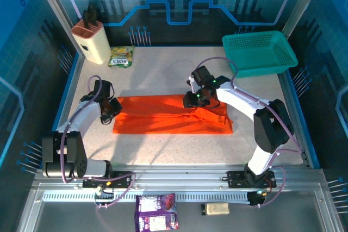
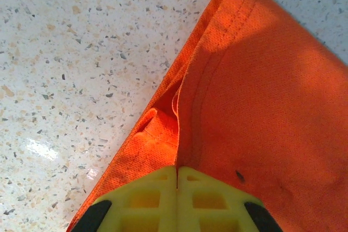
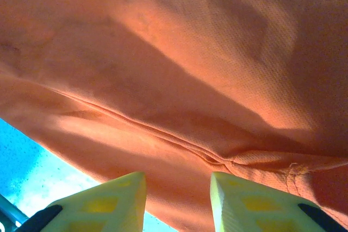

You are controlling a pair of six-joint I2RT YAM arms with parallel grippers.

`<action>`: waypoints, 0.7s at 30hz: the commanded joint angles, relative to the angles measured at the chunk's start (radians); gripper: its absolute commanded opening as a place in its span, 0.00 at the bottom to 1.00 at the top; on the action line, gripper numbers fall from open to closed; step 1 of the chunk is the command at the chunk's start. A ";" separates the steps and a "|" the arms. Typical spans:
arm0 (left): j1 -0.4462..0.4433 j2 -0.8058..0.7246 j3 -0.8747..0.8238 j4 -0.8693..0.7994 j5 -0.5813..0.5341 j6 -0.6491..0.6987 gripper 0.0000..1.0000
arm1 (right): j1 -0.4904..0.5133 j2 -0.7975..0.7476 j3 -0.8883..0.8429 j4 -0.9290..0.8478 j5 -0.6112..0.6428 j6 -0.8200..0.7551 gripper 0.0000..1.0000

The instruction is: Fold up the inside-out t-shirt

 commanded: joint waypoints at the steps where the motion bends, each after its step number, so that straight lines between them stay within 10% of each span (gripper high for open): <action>1: 0.000 -0.020 0.010 -0.004 -0.022 0.030 0.00 | 0.007 -0.014 -0.012 -0.021 -0.007 0.013 0.36; 21: 0.004 0.017 -0.017 -0.028 -0.012 -0.009 0.25 | 0.007 0.021 0.022 -0.018 -0.063 0.028 0.37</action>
